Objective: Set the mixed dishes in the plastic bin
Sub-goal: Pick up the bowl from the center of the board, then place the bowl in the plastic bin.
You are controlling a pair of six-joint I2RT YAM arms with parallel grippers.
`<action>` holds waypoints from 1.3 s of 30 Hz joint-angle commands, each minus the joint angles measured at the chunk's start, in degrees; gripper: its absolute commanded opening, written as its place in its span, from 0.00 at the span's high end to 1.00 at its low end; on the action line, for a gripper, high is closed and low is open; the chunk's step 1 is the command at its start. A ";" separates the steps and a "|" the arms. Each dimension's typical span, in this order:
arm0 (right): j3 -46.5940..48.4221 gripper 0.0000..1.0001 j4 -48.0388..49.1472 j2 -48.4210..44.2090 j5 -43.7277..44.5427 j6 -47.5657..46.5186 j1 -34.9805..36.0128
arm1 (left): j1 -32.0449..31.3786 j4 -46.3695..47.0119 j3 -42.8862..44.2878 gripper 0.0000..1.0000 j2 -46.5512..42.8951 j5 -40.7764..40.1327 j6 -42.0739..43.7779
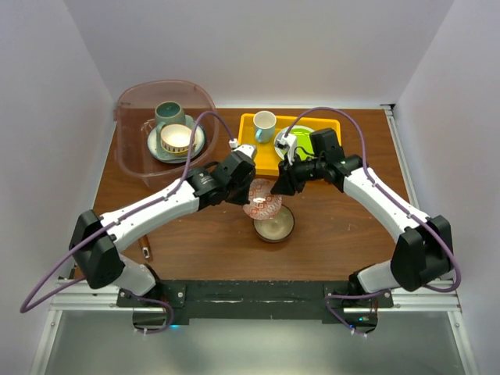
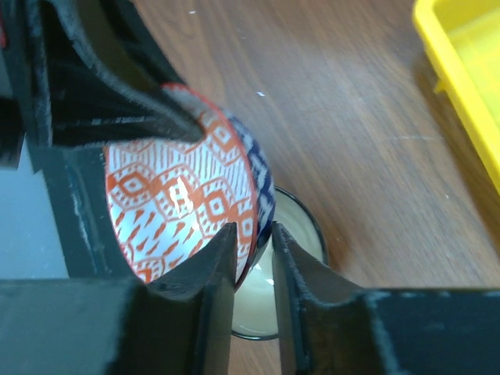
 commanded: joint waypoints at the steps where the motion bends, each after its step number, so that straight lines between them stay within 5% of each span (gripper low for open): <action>1: 2.75 0.66 -1.43 -2.68 -5.47 -2.25 0.32 | 0.45 2.60 0.26 1.00 -4.65 -5.34 2.94; 12: 4.16 0.22 -4.51 -3.99 -6.17 -6.02 0.23 | 5.45 0.84 -0.09 1.00 -8.96 -7.37 6.81; 15: 4.51 0.17 -5.21 -4.17 -6.08 -7.08 0.14 | 8.26 0.76 -0.09 1.00 -10.81 -6.67 7.87; 39: 3.01 0.10 -5.39 -5.05 -5.82 -8.14 -0.39 | 32.09 5.06 10.44 1.00 -12.83 8.62 16.39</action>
